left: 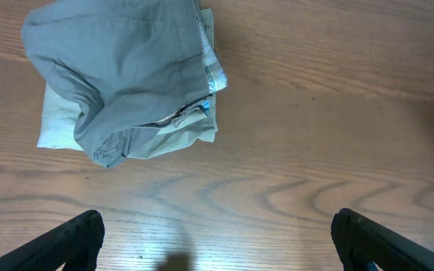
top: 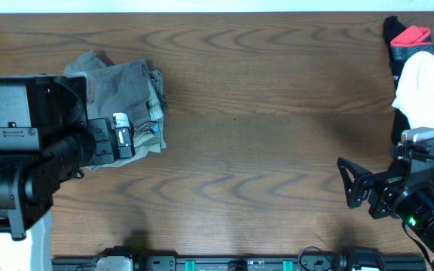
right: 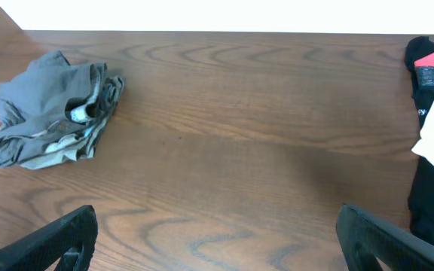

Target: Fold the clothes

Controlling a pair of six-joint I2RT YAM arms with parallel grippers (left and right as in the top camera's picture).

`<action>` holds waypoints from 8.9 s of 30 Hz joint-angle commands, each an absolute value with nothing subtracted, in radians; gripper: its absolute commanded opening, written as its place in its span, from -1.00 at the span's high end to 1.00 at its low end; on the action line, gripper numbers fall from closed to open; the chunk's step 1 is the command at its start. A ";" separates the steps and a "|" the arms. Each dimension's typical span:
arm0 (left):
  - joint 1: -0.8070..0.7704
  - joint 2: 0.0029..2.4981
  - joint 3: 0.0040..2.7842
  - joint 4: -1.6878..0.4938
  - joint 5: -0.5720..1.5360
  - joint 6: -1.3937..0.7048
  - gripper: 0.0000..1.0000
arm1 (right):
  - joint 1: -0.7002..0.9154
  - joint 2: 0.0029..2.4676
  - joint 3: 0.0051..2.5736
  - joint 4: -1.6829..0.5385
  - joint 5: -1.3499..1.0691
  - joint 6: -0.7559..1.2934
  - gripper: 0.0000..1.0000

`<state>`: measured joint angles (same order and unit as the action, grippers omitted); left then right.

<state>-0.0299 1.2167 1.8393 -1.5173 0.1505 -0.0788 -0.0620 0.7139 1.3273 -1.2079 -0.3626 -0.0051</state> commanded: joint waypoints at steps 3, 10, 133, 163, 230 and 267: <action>-0.034 1.218 1.834 -1.518 0.149 -0.088 -0.96 | -0.052 0.715 1.333 -1.210 -0.356 -0.016 -0.98; -0.034 1.218 1.834 -1.518 0.149 -0.088 -0.96 | -0.052 0.715 1.333 -1.210 -0.356 -0.016 -0.98; 0.008 0.880 1.349 -0.911 0.116 -0.080 -0.96 | -0.052 0.006 0.161 -0.663 -0.216 -0.031 -0.98; 0.112 0.014 0.122 0.166 0.202 -0.092 -0.96 | -0.052 0.006 0.161 -0.663 -0.216 -0.031 -0.98; 0.074 0.019 0.004 -0.051 0.198 -0.103 -0.96 | -0.052 0.006 0.161 -0.663 -0.214 -0.031 -0.98; 0.074 0.019 0.004 -0.051 0.198 -0.103 -0.96 | -0.052 0.006 0.161 -0.664 -0.214 -0.031 -0.98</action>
<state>0.0765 0.0177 0.0154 -0.0086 0.1837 -0.1013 -0.0620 0.0120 0.1635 -0.6617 -0.2100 -0.0158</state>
